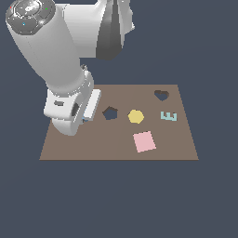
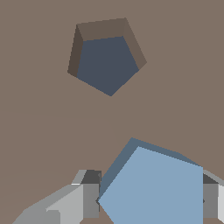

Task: Insert a designated object into the corresponding slot on a board.

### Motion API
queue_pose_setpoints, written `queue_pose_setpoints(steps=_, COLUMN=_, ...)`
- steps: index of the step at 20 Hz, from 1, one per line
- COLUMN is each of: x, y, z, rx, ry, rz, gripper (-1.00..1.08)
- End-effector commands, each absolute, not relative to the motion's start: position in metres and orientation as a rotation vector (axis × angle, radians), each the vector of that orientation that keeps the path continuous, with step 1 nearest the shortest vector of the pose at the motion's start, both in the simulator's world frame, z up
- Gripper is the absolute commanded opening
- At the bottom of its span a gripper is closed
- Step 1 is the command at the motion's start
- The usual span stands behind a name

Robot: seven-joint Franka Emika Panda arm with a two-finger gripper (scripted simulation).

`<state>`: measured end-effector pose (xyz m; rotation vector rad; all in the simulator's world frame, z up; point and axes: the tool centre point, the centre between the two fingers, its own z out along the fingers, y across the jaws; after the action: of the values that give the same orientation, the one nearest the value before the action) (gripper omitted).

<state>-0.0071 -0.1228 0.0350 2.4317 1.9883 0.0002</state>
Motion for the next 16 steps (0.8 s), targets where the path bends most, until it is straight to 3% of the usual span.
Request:
queue_pose_setpoints(steps=1, x=-0.005, y=-0.106, z=0.036, rx=2.352, ry=2.081, rz=0.002, gripper=-1.00)
queue_pose_setpoints(steps=9, x=-0.010, y=-0.051, z=0.039, rx=2.058, ry=2.370, rz=0.004, gripper=-1.00)
queue_pose_setpoints(steps=16, x=-0.016, y=-0.032, z=0.041, rx=1.943, ry=2.466, rz=0.005, gripper=-1.00)
